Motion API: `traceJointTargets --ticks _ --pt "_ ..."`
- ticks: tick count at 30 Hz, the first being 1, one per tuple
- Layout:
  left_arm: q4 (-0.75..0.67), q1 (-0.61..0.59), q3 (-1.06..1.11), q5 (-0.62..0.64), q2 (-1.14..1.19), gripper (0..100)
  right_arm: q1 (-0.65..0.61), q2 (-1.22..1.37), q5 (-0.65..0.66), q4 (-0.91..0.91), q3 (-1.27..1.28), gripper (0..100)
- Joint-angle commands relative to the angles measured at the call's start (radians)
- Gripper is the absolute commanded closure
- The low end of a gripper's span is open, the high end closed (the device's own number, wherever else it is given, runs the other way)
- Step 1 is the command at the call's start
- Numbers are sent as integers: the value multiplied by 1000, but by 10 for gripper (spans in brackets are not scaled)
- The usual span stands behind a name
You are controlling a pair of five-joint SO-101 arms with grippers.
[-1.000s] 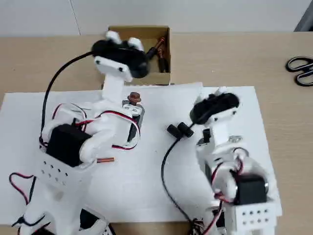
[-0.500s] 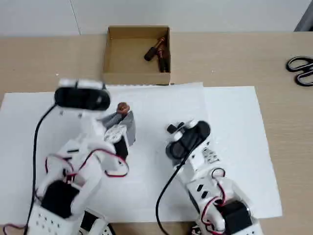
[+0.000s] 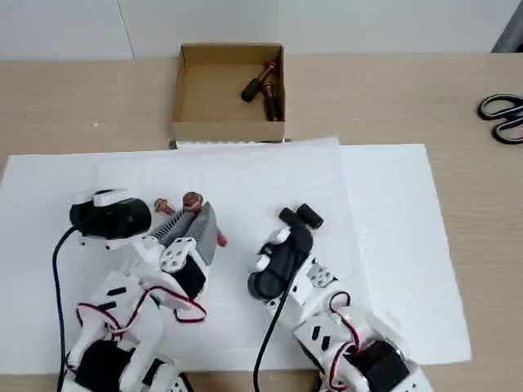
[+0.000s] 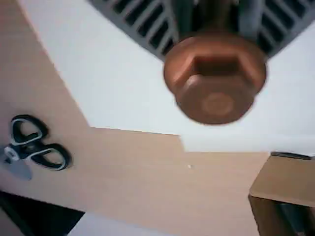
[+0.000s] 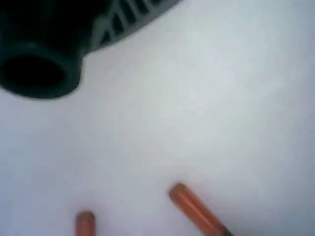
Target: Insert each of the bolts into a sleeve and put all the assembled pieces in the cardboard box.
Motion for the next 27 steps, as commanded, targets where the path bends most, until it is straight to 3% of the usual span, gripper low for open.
traceJointTargets --ticks 1,6,21,27 --pt "-52 -2 -8 34 -15 994 -28 -10 -5 -99 9 997" --pt "-54 15 -5 34 -15 994 -28 -10 -3 -179 41 997" --pt "-55 127 38 37 -11 994 -30 -10 -9 -188 43 997" --pt "-118 127 77 37 -11 994 -90 -10 -9 -213 37 997"
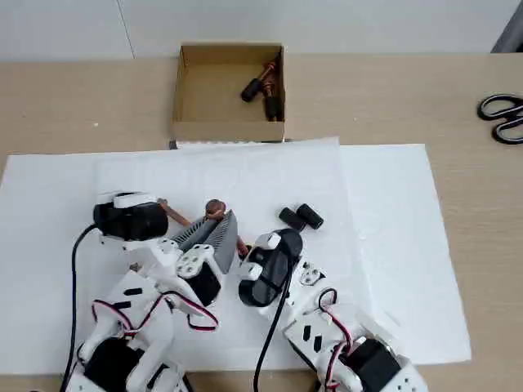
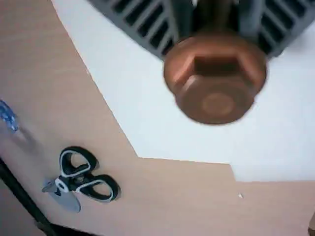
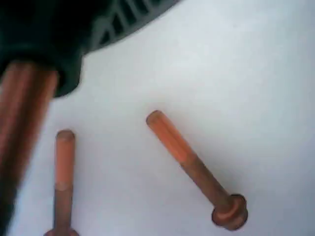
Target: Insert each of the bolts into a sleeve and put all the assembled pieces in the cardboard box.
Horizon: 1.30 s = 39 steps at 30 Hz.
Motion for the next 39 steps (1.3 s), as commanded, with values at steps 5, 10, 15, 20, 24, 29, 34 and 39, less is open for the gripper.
traceJointTargets --ticks 5,10,15,20,24,29,34,39 --pt "-55 0 15 2 -8 994 -15 -10 -6 -33 -25 997" --pt "32 0 10 -20 -11 994 -15 -10 -5 -35 -35 997" --pt "147 34 7 -104 -12 994 2 -10 -3 -35 -49 997" --pt "161 74 7 -110 -12 994 2 -10 -3 -35 -52 997" --pt "187 75 13 -163 -12 994 2 -10 -3 -35 -80 997" --pt "221 74 15 -176 -6 994 2 -10 -3 -35 -112 997" --pt "235 72 61 -181 -11 994 2 -10 -3 -35 -126 997" --pt "230 74 87 -245 -12 994 2 -10 -2 -35 -160 997"
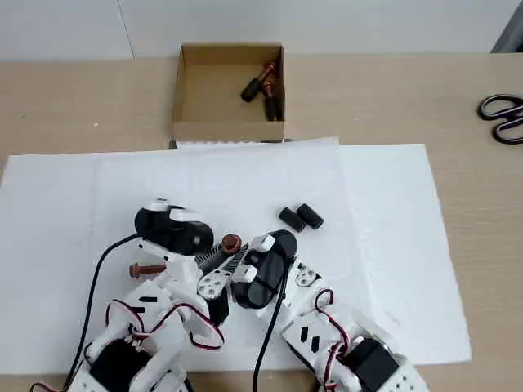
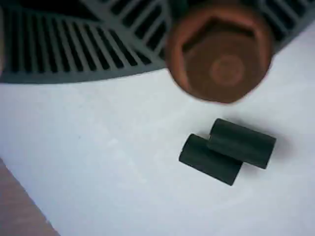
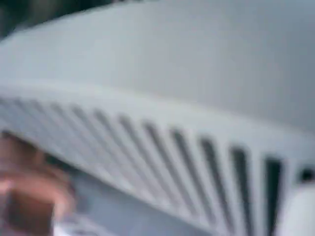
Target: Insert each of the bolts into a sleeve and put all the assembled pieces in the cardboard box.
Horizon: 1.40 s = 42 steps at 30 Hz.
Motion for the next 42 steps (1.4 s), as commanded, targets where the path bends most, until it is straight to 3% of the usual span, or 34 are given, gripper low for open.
traceJointTargets --ticks 1,15,23,42 --pt "20 -3 33 -52 5 994 13 -16 2 -31 -152 997" --pt "17 -5 84 -103 3 991 13 -16 2 -73 -129 996" --pt "21 -8 56 -80 3 776 13 -16 2 -67 -127 996" --pt "34 -8 -165 -34 11 774 13 -16 0 -74 -46 996"
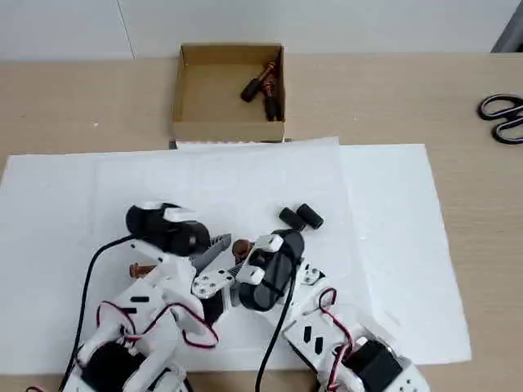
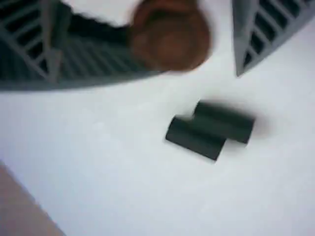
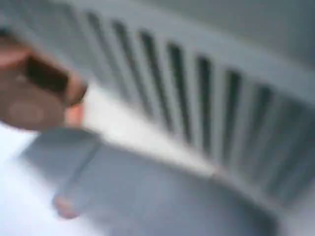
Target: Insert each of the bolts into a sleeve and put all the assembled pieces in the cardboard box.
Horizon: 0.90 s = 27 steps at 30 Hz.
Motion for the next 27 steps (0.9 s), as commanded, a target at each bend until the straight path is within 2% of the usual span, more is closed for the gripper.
traceJointTargets --ticks 1,7,12,17,23,27 --pt "14 -3 -70 8 0 775 8 -12 -3 -36 -18 996" --pt "12 -5 -97 9 -6 795 10 -12 -3 -36 -3 996" --pt "8 -12 -99 3 -6 999 47 -12 -3 -36 0 996" --pt "6 -176 -74 0 0 994 120 -12 -9 -35 2 996" --pt "11 -374 51 -80 -6 994 213 -12 -12 -48 57 997" --pt "14 -457 130 -164 -6 994 300 1 -61 -143 114 997"
